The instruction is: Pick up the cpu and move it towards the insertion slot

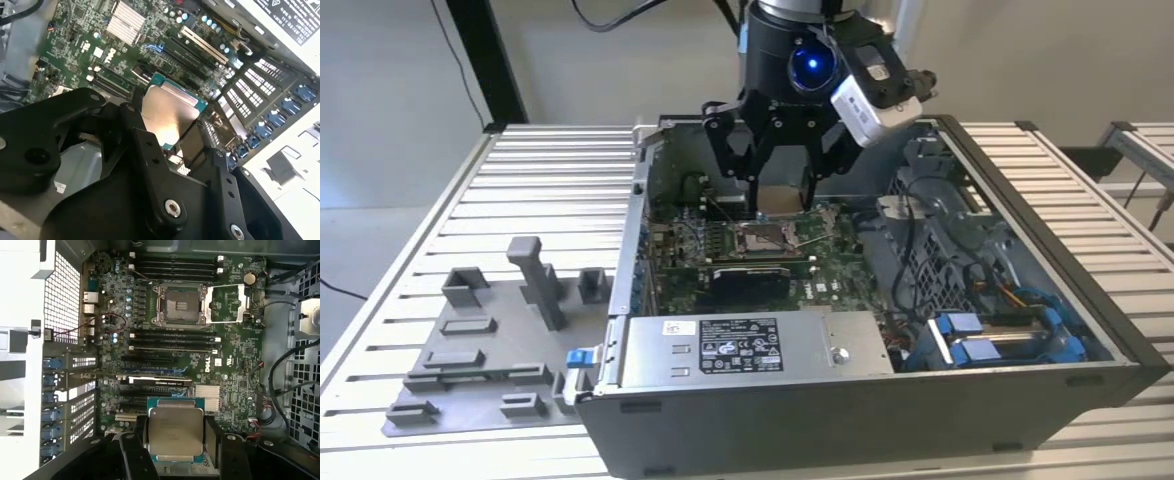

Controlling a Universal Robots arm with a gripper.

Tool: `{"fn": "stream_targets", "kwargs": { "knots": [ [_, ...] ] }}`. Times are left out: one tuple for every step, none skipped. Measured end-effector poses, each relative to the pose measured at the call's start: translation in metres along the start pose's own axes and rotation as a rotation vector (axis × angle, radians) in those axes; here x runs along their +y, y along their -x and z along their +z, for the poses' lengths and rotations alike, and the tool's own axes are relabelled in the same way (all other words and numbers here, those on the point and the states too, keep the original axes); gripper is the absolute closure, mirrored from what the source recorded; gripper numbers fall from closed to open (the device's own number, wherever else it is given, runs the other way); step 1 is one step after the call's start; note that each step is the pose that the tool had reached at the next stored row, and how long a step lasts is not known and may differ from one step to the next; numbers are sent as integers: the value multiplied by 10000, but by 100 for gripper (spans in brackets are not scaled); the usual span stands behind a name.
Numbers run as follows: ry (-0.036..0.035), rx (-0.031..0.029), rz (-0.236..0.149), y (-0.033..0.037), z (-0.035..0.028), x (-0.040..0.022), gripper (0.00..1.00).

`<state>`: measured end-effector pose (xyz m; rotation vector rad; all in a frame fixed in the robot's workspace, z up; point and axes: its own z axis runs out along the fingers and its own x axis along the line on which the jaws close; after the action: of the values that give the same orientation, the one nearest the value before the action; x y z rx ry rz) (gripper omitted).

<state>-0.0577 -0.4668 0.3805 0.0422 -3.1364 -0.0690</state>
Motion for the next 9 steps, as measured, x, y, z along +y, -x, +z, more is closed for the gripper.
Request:
{"fn": "stream_targets", "kwargs": {
  "knots": [
    [-1,-1,0,2,2,20,100],
    [-2,0,0,2,5,56,100],
    [-1,0,0,4,10,103,100],
    [-1,1,0,6,14,146,100],
    [-1,0,1,10,18,187,100],
    [0,-1,0,15,23,217,100],
    [-1,0,0,21,26,246,100],
    [0,0,0,29,31,280,100],
    [-1,0,0,36,35,312,100]
  ]
}}
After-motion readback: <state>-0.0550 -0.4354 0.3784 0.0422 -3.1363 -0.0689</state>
